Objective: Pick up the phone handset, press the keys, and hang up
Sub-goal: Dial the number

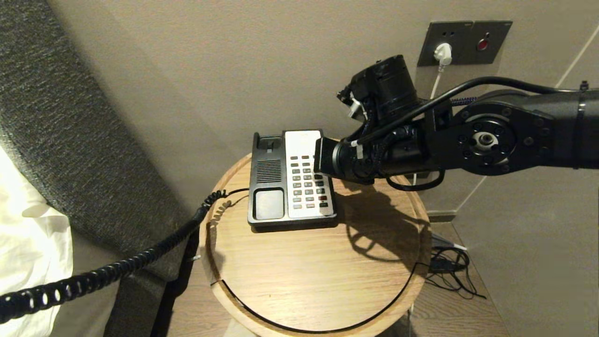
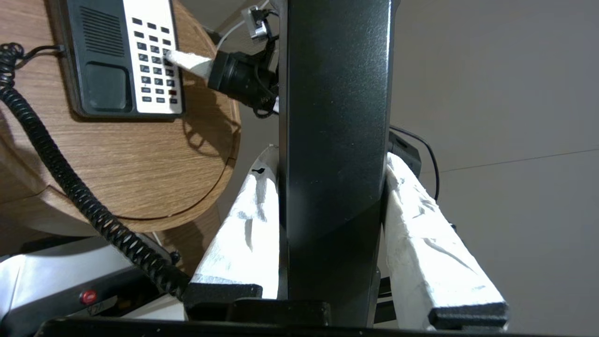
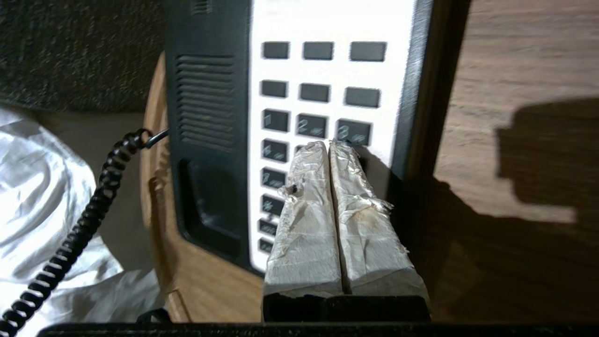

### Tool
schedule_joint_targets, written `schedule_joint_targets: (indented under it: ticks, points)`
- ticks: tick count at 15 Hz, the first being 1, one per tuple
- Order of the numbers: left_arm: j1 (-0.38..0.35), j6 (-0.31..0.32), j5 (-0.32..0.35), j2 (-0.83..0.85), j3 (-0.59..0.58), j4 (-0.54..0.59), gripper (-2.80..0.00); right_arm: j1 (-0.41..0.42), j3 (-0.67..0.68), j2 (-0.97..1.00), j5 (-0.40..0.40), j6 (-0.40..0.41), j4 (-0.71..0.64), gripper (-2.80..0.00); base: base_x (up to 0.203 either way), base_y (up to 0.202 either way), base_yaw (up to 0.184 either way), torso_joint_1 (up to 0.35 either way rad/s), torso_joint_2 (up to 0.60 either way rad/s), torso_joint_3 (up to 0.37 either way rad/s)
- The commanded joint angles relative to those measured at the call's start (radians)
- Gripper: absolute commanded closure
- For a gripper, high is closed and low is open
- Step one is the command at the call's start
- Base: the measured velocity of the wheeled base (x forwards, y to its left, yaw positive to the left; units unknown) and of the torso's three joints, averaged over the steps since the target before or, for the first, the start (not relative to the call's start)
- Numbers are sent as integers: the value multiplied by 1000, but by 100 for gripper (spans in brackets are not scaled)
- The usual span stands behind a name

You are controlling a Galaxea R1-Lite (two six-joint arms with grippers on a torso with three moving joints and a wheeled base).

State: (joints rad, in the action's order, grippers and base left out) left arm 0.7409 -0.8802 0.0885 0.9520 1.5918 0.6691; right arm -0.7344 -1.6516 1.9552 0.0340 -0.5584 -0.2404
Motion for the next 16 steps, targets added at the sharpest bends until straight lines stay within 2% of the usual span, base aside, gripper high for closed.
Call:
schedule_joint_targets:
  ticks: [1,16]
  points:
    - [0,-5,-1,-5,-7,4,0,20,-12,14,0,-3,-2,0,0,0,0,0,0,0]
    - [-8,-5,0,-6,-8,4,0,32,1,31,0,-2,0,0,0,0,0,0,0,0]
